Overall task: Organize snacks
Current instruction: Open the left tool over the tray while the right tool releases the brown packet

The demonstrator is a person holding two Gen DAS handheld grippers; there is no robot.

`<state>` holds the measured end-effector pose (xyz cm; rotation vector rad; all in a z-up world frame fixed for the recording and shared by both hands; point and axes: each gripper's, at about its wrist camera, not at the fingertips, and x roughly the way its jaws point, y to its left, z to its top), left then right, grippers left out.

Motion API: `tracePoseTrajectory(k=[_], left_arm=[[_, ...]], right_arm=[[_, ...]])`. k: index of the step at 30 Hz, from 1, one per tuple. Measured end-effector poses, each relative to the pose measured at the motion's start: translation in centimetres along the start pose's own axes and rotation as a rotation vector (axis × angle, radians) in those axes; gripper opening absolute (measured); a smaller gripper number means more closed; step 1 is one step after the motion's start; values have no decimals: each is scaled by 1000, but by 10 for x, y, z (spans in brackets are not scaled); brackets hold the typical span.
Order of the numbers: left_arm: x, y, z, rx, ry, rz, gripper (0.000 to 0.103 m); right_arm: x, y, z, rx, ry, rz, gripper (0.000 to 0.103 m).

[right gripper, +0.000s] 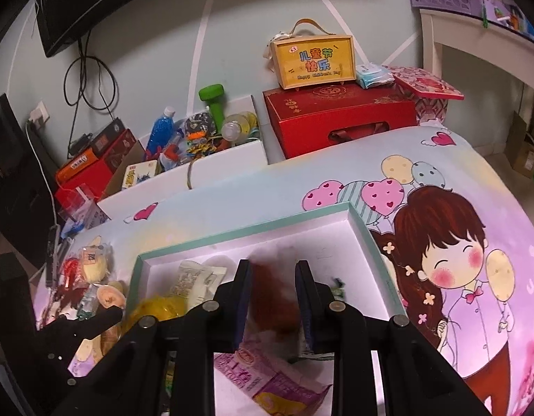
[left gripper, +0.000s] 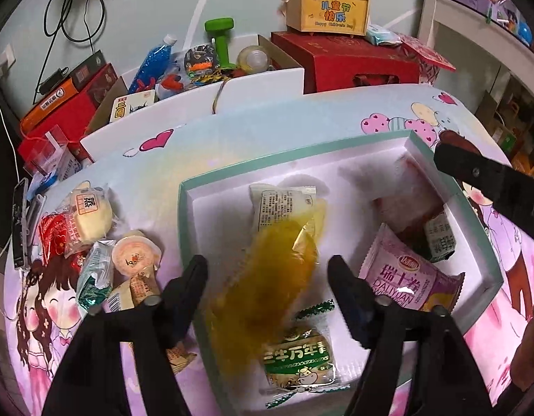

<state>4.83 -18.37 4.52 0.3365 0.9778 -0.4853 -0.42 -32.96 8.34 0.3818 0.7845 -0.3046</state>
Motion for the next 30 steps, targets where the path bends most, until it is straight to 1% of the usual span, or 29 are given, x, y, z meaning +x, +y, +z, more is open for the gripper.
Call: tracePoseTrajectory(k=[7, 9, 10, 11, 12, 13, 14, 15, 16, 17, 18, 19, 22, 23, 25, 30], left_arm=[[-7, 11, 1, -34, 4, 11, 75], [-9, 15, 0, -46, 2, 16, 78], [-10, 18, 1, -52, 0, 20, 81], [-12, 22, 0, -64, -3, 29, 81], [-13, 24, 0, -71, -5, 33, 81], [-14, 29, 0, -86, -5, 38, 81], [-14, 32, 0, -98, -5, 41, 82], [-14, 36, -1, -111, -5, 47, 83], [-14, 40, -1, -128, -4, 60, 90], [-13, 43, -1, -138, -4, 70, 95], [-13, 46, -2, -150, -5, 80, 95], [-13, 50, -3, -163, -4, 76, 95], [-12, 59, -5, -202, -2, 58, 96], [-13, 62, -6, -215, -2, 66, 96], [-13, 66, -6, -225, -6, 84, 96], [-19, 79, -9, -274, -17, 67, 96]], right_arm=[[1, 1, 0, -7, 12, -11, 28], [3, 2, -1, -19, 23, -19, 28], [4, 3, -1, -26, 29, -26, 30], [6, 3, -2, -31, 35, -34, 33], [8, 4, -3, -36, 47, -46, 46], [10, 4, -4, -38, 55, -53, 65], [12, 4, -5, -42, 61, -61, 70], [12, 4, -6, -46, 65, -64, 71], [14, 5, -7, -55, 73, -68, 71], [16, 7, -7, -65, 81, -73, 72], [17, 8, -8, -73, 85, -78, 74], [18, 9, -9, -83, 89, -85, 80], [21, 12, -11, -97, 93, -92, 91], [21, 12, -11, -99, 95, -91, 93], [22, 14, -11, -103, 96, -91, 103], [21, 15, -11, -107, 97, -92, 103]])
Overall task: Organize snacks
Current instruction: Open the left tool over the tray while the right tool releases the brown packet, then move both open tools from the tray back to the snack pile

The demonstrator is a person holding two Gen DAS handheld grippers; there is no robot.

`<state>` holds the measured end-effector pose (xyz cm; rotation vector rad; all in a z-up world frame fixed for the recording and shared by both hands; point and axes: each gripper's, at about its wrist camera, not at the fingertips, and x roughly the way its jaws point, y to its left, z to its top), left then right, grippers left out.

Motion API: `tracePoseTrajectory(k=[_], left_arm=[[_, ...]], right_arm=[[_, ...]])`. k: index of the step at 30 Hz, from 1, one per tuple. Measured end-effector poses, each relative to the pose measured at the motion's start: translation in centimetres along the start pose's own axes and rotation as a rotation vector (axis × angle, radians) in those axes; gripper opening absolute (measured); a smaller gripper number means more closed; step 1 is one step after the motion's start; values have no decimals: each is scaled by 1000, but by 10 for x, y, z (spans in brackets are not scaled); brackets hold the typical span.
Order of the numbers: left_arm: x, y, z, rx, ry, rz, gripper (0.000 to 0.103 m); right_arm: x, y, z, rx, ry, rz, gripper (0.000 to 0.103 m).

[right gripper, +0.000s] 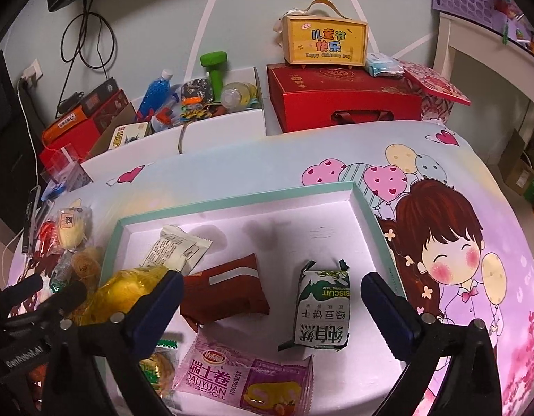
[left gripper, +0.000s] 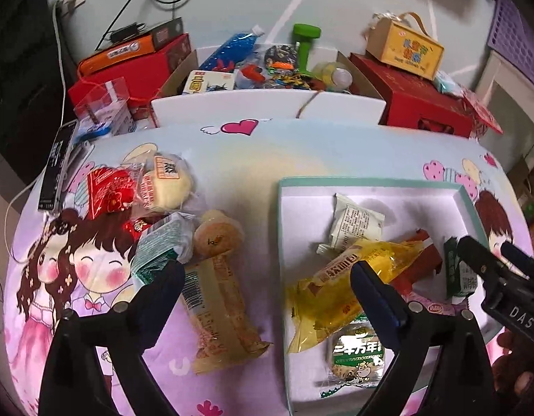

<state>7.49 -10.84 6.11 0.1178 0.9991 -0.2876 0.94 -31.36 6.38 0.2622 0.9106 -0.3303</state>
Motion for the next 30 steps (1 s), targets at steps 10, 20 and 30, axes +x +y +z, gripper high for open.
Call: tracePoseTrajectory(k=[10, 20, 30], left_arm=[[2, 40, -4, -144, 0, 20, 101], [-1, 66, -13, -197, -16, 20, 101], [-11, 90, -17, -258, -12, -14, 101]], right_arm=[[-4, 10, -3, -37, -9, -8, 103], [-20, 31, -5, -54, -62, 55, 103], [-31, 66, -9, -133, -88, 109, 103]])
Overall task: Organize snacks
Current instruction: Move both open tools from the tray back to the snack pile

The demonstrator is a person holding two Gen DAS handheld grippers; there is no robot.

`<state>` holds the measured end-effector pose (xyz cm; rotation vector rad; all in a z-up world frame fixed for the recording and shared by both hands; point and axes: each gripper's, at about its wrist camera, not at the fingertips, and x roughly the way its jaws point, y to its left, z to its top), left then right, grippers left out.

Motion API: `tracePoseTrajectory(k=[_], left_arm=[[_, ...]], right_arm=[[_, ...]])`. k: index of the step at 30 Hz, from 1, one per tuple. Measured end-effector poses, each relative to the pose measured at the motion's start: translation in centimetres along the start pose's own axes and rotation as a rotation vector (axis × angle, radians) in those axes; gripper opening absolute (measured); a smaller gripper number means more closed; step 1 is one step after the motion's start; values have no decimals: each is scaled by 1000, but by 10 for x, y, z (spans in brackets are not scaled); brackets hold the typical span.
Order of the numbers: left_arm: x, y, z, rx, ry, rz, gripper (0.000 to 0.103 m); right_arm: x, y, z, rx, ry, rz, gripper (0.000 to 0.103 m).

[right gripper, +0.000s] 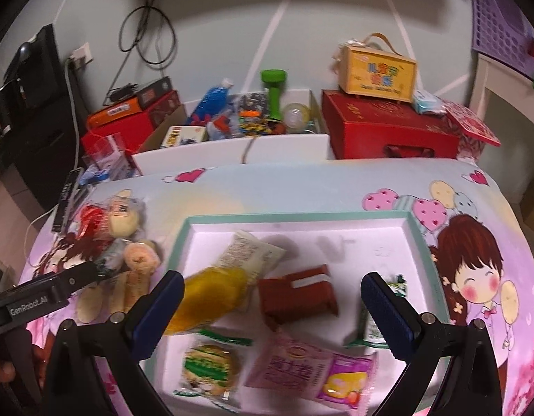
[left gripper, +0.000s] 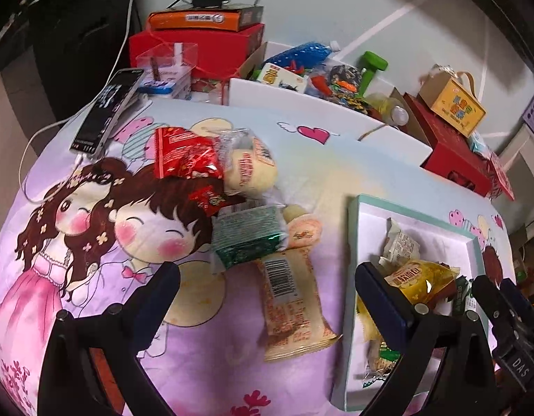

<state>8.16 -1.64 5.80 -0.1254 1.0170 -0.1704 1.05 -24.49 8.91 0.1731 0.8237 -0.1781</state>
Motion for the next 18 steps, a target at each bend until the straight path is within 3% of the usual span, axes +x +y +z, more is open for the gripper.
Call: tracePoseTrajectory(k=[11, 18], left_arm=[[-9, 54, 6, -89, -4, 111, 101], [-11, 76, 5, -133, 5, 124, 101]], right_arm=[[-14, 52, 4, -43, -46, 163, 103], [-5, 93, -4, -112, -10, 245, 103]])
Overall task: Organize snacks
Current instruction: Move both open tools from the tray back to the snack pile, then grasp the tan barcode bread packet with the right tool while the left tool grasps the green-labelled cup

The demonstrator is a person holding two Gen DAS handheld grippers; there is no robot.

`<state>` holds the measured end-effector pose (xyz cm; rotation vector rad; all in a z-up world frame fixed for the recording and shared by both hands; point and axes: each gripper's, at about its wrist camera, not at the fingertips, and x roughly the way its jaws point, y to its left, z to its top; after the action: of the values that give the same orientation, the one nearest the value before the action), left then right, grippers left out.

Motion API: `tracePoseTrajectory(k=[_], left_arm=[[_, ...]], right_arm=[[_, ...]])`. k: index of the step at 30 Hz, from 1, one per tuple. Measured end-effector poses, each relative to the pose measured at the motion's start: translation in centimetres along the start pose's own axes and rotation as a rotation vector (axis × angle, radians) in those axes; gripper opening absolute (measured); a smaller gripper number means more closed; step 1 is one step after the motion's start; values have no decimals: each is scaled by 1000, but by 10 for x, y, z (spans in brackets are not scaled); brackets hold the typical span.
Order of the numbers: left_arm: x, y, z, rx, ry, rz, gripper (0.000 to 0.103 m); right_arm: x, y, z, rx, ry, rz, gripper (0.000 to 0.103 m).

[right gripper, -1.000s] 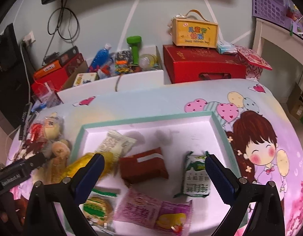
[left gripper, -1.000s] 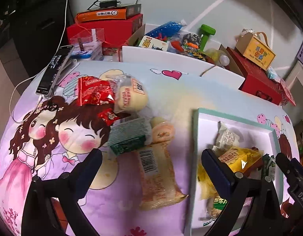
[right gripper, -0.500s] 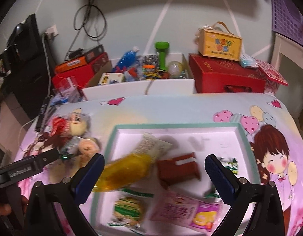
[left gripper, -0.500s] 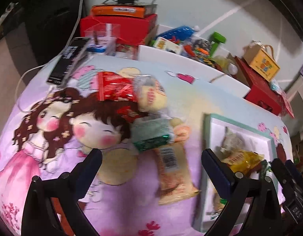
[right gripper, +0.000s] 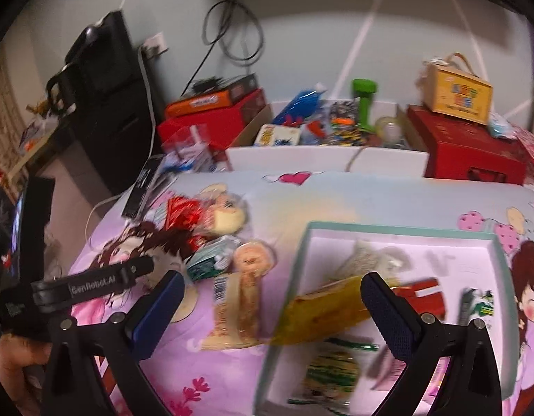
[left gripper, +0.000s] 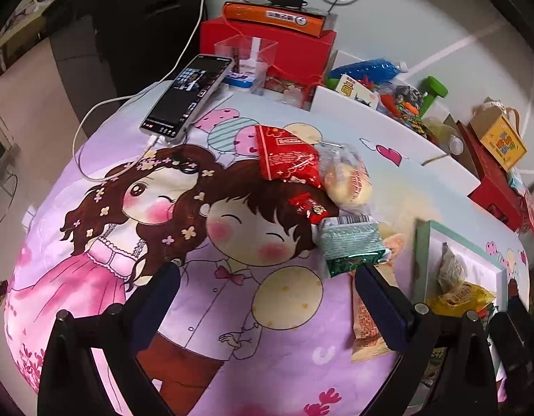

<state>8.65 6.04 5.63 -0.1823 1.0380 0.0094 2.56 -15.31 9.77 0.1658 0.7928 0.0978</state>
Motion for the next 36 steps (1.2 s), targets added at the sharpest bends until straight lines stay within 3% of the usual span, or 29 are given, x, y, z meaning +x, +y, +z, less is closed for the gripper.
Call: tracePoseTrajectory(k=[8, 17, 28, 36], left_arm=[[13, 12, 1, -39, 36, -8, 101], [29, 16, 4, -67, 72, -38, 101], [43, 10, 8, -80, 103, -103, 101], [46, -5, 13, -54, 96, -148, 101]], right_arm=[[33, 36, -12, -85, 63, 53, 98], [66, 44, -20, -86, 134, 81, 91], [91, 43, -26, -84, 203, 83, 67], [100, 44, -30, -110, 225, 64, 57]])
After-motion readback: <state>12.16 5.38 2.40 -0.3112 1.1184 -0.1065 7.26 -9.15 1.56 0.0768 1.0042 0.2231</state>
